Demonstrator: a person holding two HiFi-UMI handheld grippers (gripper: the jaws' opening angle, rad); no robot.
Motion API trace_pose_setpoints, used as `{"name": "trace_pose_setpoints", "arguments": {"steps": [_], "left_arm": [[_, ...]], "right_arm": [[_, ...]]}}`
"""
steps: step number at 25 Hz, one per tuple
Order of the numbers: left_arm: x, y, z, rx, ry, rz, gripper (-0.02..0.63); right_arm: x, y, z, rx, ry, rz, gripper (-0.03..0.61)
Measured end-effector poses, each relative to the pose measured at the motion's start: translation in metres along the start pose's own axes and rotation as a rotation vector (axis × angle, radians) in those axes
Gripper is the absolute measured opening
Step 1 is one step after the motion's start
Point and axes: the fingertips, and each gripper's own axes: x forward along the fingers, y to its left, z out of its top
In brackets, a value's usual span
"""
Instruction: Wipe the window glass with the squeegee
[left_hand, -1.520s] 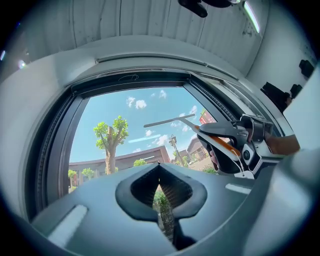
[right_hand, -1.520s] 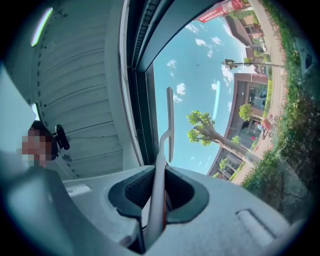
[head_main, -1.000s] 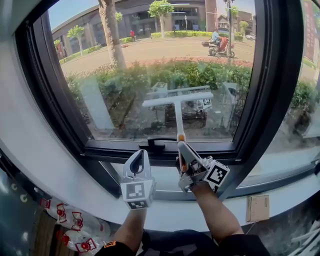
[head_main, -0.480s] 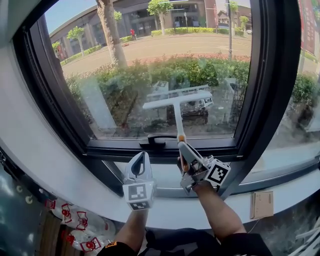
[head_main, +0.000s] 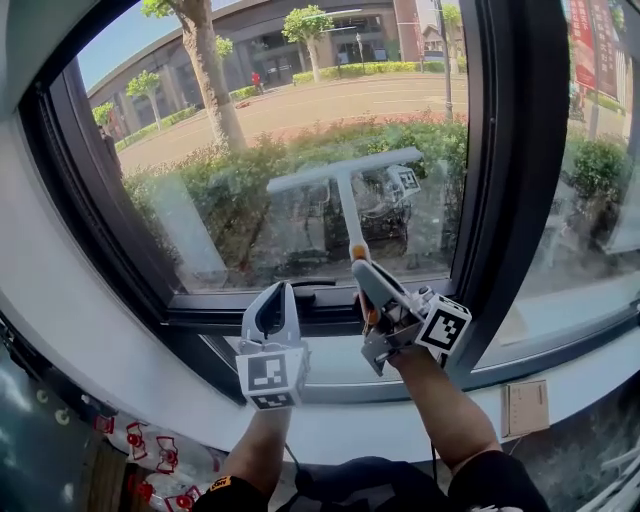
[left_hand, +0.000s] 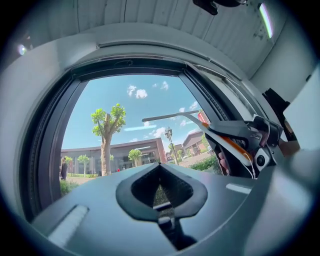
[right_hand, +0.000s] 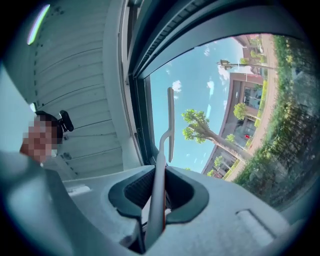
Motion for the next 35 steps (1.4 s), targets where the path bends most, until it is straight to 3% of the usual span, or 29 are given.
{"name": "trace_pose_setpoints", "arguments": {"steps": [7,12,17,27,35], "left_arm": [[0.025,-0.008,0.083,0.046,-0.142,-0.015,0.014],[0.042,-0.002,0.132,0.082,-0.215,-0.003,0.014],[0.047,-0.009,0.165,0.116,-0.267,-0.017,0.014],[0.048,-0.016,0.164,0.110,-0.267,-0.035,0.014],[0.048,-0.030,0.133,0.081,-0.211,-0.068,0.014]], "right_arm": [[0.042,0.046,0.081,-0.124,-0.006,0.111,0.044],[0.067,0.068,0.126,-0.140,-0.024,0.157,0.044],[0.085,0.073,0.146,-0.123,-0.028,0.171,0.044],[0.076,0.039,0.148,-0.042,-0.036,0.107,0.044],[0.036,0.025,0.126,0.008,-0.078,0.079,0.044]]}}
